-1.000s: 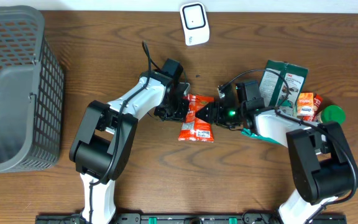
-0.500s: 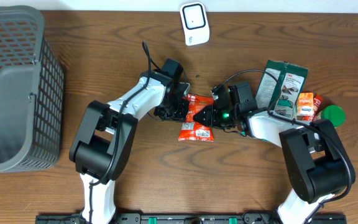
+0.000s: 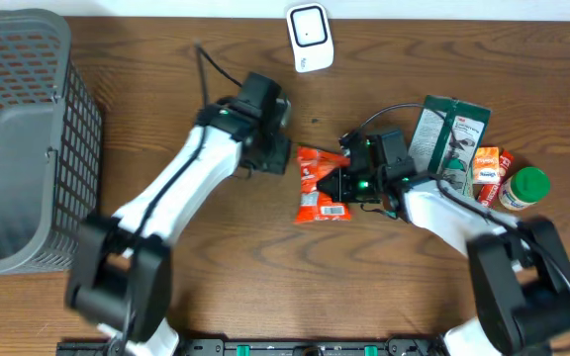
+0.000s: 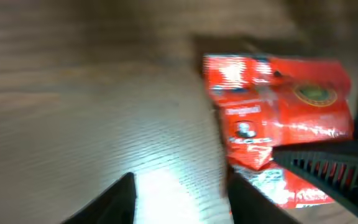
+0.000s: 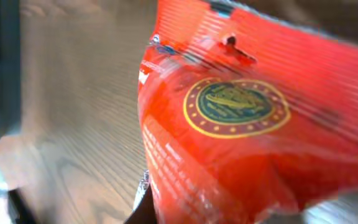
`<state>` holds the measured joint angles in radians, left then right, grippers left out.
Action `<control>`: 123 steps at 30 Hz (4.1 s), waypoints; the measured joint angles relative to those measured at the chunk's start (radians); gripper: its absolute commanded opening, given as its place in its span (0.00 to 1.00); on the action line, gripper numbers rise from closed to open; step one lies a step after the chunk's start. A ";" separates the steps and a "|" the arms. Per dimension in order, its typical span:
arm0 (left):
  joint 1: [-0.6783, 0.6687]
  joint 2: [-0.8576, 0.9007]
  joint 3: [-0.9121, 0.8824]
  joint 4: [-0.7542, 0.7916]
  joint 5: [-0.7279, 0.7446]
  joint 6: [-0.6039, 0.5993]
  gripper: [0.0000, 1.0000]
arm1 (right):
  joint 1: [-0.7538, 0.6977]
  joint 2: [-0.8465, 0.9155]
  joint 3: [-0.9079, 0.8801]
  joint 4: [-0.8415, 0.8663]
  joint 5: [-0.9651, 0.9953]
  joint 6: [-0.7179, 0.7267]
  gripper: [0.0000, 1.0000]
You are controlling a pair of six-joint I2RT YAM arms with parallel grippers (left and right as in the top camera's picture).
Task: Scan the item barcode
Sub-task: 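Lift the snack bag with the right gripper as the left releases, then raise the snack bag to the scanner face with the right gripper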
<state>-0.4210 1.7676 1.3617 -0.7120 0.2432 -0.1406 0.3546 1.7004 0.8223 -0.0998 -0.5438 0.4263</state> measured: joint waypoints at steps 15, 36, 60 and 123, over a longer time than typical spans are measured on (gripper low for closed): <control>0.239 -0.147 0.000 -0.072 -0.048 -0.124 0.61 | 0.000 -0.307 0.040 -0.238 0.248 -0.127 0.01; 0.392 -0.147 0.000 -0.158 -0.101 -0.126 0.83 | 0.231 -0.310 0.435 -0.585 0.575 -0.350 0.01; 0.392 -0.147 0.000 -0.159 -0.104 -0.125 0.84 | 0.231 0.035 1.069 -0.626 0.793 -0.484 0.01; 0.392 -0.148 0.000 -0.159 -0.112 -0.126 0.84 | 0.162 0.911 1.187 0.680 1.075 -1.761 0.01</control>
<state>-0.0288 1.6199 1.3617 -0.8715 0.1314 -0.2661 0.5167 2.6114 2.0090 0.5800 0.5308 -1.3350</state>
